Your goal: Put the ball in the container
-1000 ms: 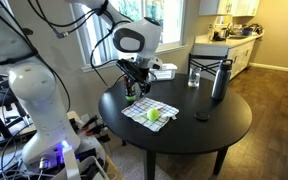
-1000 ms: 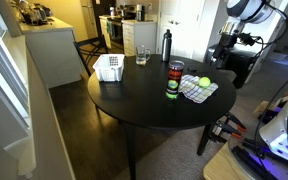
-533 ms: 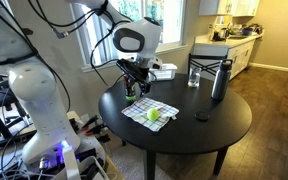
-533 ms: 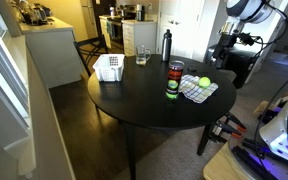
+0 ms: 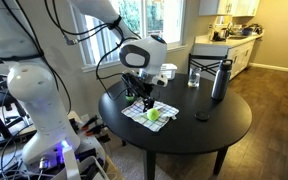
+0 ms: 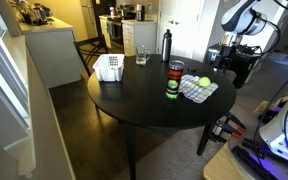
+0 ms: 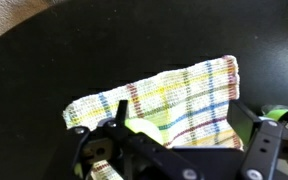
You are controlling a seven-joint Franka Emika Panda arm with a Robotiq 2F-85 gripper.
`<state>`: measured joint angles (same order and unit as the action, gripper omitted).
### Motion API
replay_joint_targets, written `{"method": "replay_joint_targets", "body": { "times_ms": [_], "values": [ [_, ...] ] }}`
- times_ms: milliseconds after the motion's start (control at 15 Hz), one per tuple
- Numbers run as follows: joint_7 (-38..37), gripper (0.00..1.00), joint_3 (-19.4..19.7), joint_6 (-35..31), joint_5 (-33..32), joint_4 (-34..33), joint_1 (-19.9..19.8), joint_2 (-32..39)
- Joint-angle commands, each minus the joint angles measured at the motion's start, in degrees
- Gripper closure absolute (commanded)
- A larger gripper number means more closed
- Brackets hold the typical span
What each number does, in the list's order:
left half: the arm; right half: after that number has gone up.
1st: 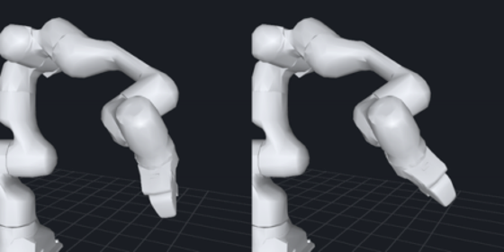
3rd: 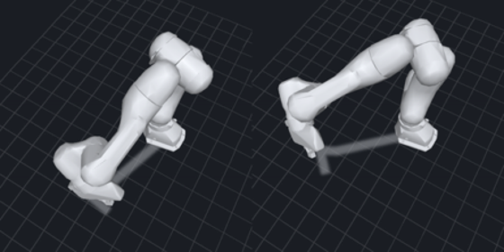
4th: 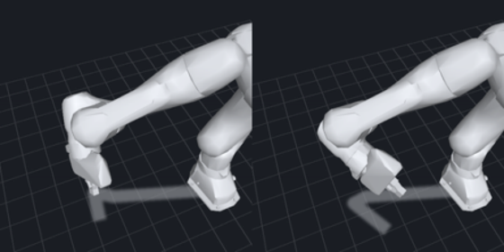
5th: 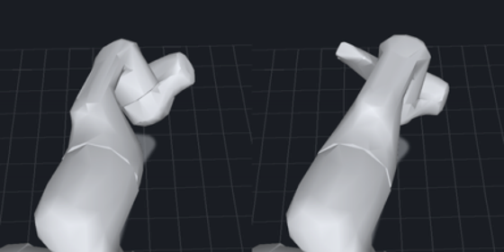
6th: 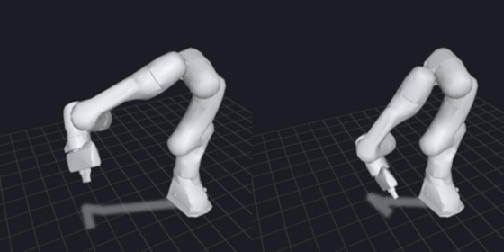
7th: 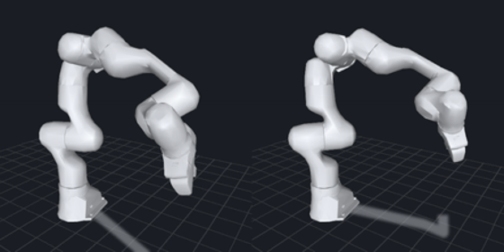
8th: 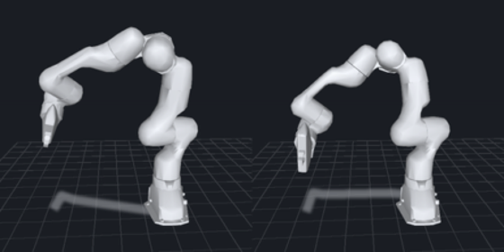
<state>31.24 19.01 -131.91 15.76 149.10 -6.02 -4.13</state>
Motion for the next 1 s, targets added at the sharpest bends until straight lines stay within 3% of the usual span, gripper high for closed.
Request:
{"method": "replay_joint_targets", "body": {
  "times_ms": [0, 467, 933],
  "values": [
    [1.4, 0.00, -1.7, -3.7, 2.1, -2.0, -2.6, 5.5],
    [10.6, 0.00, -6.5, -12.0, 13.4, -5.0, -6.0, 13.0],
    [11.4, 0.00, -10.6, -14.7, 14.1, -7.9, -10.8, 18.4]
  ]
}}
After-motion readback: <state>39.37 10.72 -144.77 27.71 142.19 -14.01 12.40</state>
